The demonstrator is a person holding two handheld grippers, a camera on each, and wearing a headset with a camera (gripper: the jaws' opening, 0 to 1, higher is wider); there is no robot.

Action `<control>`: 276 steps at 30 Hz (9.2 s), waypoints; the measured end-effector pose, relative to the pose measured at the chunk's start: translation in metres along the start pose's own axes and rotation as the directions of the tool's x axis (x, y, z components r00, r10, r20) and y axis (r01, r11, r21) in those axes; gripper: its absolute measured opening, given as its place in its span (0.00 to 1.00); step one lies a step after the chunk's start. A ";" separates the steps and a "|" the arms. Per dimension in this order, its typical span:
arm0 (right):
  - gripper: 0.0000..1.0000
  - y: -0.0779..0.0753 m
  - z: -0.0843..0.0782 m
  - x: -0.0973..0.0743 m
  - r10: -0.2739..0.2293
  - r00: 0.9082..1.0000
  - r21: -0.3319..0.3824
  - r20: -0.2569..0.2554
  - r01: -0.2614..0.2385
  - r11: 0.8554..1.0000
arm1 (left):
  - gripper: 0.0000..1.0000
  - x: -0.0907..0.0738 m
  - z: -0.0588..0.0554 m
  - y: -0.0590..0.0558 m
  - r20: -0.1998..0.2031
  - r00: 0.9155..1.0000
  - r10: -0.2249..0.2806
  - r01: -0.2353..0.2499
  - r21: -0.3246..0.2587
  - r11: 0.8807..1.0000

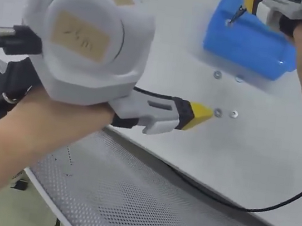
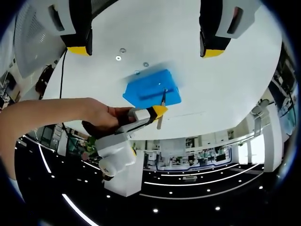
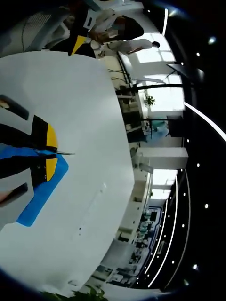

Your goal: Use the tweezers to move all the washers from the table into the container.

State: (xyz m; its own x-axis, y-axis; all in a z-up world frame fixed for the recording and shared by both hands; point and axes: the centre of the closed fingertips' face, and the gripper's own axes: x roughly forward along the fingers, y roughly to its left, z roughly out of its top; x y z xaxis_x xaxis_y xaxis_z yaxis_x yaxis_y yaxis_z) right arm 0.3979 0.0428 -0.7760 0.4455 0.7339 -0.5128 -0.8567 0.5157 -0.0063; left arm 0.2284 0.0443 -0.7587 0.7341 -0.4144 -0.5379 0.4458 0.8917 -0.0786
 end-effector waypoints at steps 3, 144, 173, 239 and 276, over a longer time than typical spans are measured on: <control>0.00 -0.001 -0.005 0.007 0.008 1.000 -0.001 -0.011 -0.008 1.000 | 0.97 0.006 0.004 0.000 0.002 1.000 -0.011 0.011 -0.005 1.000; 0.03 0.045 -0.067 -0.033 0.021 0.997 0.080 -0.069 -0.016 0.997 | 0.98 -0.019 -0.020 -0.004 -0.019 0.999 0.031 -0.032 -0.028 0.999; 0.00 0.047 -0.057 -0.048 0.069 0.995 0.075 -0.079 -0.063 0.995 | 0.99 -0.025 -0.015 -0.004 -0.002 0.999 0.037 -0.037 -0.012 0.999; 0.01 -0.001 -0.030 0.010 0.002 0.999 0.013 -0.045 -0.002 1.000 | 0.99 -0.003 -0.011 0.009 -0.036 0.999 0.036 -0.036 -0.002 0.999; 0.03 -0.009 -0.020 -0.013 -0.034 0.999 0.167 0.011 0.031 0.985 | 0.99 -0.007 -0.015 0.003 -0.039 0.999 0.026 -0.026 -0.002 1.000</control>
State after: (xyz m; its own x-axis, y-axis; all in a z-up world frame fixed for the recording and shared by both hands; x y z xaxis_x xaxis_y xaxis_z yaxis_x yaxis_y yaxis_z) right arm 0.3945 0.0196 -0.7863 0.4768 0.7209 -0.5030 -0.7868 0.6051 0.1214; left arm 0.2168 0.0529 -0.7675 0.7249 -0.3840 -0.5719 0.4256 0.9025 -0.0665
